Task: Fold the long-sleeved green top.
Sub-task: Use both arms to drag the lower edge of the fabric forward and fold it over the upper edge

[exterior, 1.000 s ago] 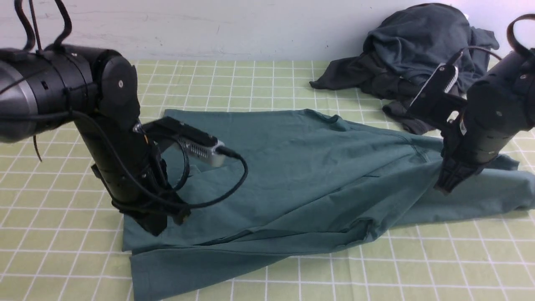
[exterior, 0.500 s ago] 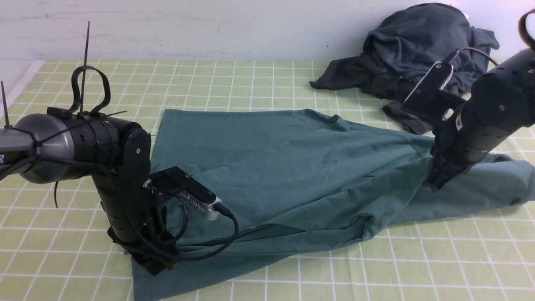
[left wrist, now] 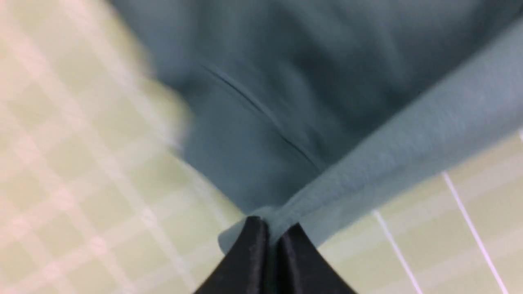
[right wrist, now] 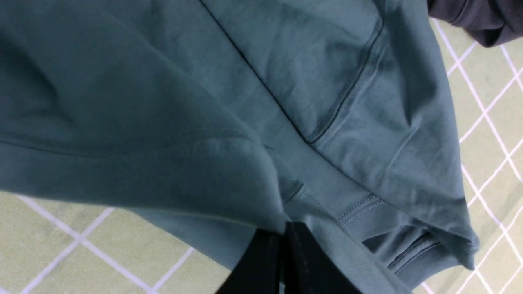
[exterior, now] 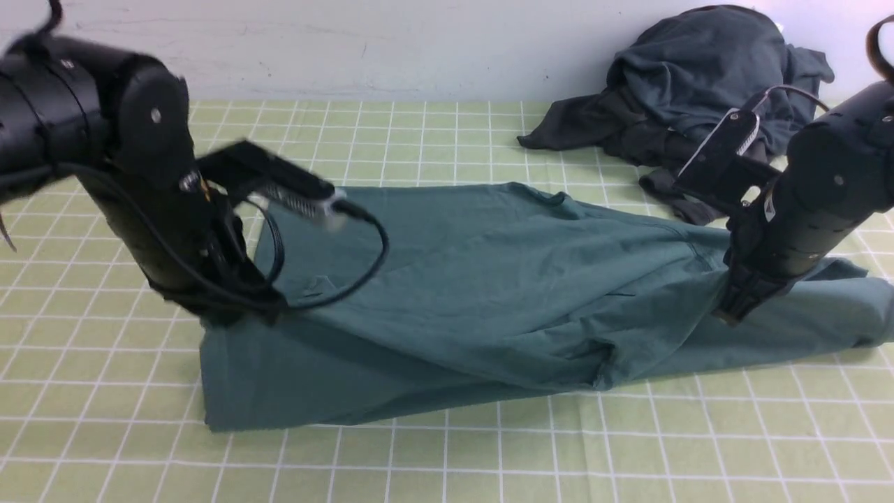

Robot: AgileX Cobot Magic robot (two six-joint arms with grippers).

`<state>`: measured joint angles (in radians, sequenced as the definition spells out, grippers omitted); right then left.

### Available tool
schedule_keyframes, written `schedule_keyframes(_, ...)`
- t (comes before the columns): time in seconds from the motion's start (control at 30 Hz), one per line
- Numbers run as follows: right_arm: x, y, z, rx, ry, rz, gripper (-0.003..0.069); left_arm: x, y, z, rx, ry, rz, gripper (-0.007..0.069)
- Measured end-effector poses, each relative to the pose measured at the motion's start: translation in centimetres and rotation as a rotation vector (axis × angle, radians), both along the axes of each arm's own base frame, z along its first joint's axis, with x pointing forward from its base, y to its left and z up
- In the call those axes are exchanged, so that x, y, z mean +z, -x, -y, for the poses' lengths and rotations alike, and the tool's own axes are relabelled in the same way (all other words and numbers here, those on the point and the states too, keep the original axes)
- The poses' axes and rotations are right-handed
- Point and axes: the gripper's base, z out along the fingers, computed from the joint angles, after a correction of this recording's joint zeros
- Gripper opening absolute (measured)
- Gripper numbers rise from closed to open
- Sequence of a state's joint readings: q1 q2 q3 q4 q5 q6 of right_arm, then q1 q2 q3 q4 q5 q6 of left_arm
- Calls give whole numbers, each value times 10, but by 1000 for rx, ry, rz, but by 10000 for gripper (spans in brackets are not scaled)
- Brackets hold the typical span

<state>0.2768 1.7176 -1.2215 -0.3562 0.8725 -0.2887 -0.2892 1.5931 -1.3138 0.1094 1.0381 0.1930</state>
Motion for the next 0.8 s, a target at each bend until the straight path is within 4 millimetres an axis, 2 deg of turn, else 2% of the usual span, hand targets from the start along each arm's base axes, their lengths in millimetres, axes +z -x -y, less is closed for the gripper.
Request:
schedule_keyframes(0.17, 5, -16, 8, 41, -17, 142, -5, 39, -36, 1, 66, 10, 304, 6)
schedule_keyframes(0.3, 2, -35, 14, 79, -69, 285, -5, 41, -71, 8, 95, 17, 450, 6)
schedule_keyframes(0.43, -18, -56, 14, 109, -101, 338, -5, 11, -114, 14, 131, -16, 461, 6)
schedule_keyframes(0.47, -19, -57, 15, 108, -102, 339, -5, 6, -117, 14, 136, -20, 453, 6)
schedule_keyframes(0.57, -39, -78, 24, 70, -103, 319, -5, -25, -145, 6, 197, -34, 422, 6)
schedule_keyframes(0.8, -55, -114, 35, 6, -111, 326, -5, -57, -177, -14, 301, 2, 428, 6)
